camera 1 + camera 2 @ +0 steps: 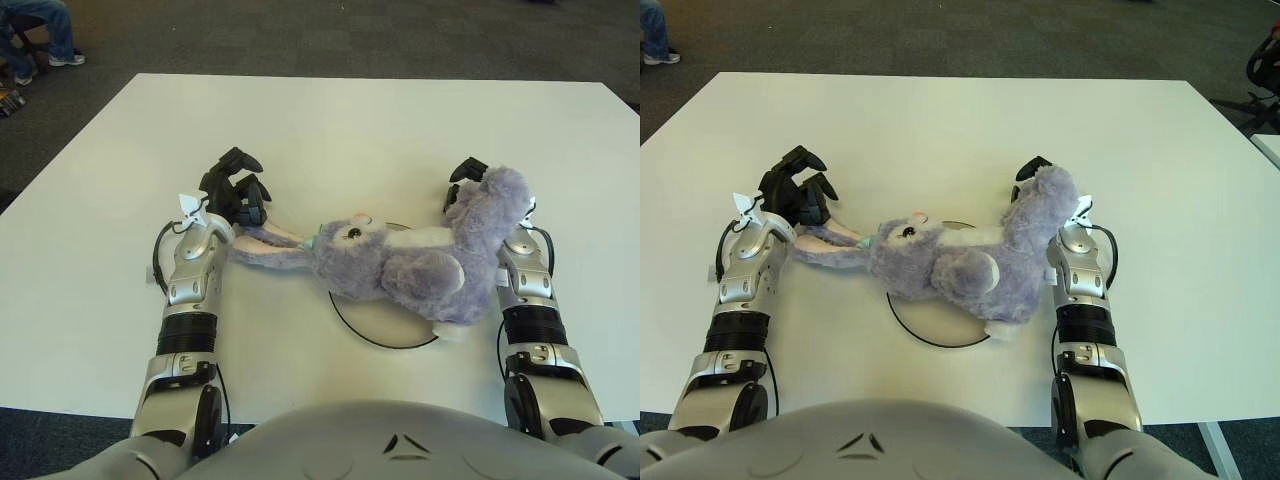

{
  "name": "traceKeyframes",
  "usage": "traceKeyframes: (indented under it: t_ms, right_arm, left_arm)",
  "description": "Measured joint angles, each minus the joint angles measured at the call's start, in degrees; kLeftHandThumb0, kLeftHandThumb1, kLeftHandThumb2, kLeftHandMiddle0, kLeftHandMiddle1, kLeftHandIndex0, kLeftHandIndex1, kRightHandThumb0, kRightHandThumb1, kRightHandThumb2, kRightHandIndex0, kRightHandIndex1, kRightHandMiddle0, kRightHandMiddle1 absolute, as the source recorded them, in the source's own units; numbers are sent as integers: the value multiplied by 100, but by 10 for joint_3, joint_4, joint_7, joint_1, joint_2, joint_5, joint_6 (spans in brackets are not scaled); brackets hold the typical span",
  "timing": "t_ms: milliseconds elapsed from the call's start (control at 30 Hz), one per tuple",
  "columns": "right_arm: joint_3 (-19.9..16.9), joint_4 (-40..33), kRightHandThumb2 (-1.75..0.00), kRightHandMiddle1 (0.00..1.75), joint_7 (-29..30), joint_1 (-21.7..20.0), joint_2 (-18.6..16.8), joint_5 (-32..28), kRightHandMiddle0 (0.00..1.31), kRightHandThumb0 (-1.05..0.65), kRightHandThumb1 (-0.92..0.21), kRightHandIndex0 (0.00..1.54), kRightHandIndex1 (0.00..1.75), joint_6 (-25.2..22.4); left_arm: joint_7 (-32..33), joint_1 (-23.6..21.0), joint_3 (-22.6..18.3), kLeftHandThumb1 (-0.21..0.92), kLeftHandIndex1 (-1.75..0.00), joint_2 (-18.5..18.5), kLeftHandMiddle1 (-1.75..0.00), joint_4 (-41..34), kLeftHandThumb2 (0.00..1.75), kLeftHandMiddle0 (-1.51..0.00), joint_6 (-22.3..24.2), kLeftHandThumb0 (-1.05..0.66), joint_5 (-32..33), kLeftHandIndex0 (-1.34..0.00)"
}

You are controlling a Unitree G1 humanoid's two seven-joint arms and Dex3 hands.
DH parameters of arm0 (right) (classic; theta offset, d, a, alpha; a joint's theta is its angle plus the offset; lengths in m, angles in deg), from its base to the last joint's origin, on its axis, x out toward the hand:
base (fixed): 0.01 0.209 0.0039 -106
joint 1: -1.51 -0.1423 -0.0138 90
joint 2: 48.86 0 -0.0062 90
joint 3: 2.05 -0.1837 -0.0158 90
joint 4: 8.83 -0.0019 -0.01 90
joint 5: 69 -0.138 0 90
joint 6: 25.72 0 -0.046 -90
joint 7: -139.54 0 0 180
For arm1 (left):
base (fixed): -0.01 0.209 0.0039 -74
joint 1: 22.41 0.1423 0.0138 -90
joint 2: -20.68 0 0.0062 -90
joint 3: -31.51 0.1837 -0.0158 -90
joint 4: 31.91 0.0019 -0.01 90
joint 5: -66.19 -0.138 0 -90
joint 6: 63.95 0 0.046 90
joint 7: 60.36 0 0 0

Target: Put the doll into the plate.

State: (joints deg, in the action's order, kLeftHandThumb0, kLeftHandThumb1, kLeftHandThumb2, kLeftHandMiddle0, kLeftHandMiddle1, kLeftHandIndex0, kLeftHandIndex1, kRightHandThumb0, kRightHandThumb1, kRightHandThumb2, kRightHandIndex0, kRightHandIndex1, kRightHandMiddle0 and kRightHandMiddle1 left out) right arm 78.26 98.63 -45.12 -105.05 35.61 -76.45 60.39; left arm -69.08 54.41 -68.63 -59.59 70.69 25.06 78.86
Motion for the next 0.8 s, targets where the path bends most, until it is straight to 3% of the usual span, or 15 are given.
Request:
traceKeyframes:
  t_ms: [667, 800]
  right_arm:
    - [0, 0, -174, 175, -2, 0, 0, 0, 67, -1, 5, 88, 175, 1]
    - [-1, 1, -174, 175, -2, 0, 0, -1, 67, -1, 6, 88, 175, 0]
  left_arm:
    - [14, 0, 5, 6, -175, 8, -172, 36, 161, -82, -15, -1, -28, -57]
    - [28, -5, 14, -5, -167, 6, -174, 63, 171, -90, -46, -1, -56, -69]
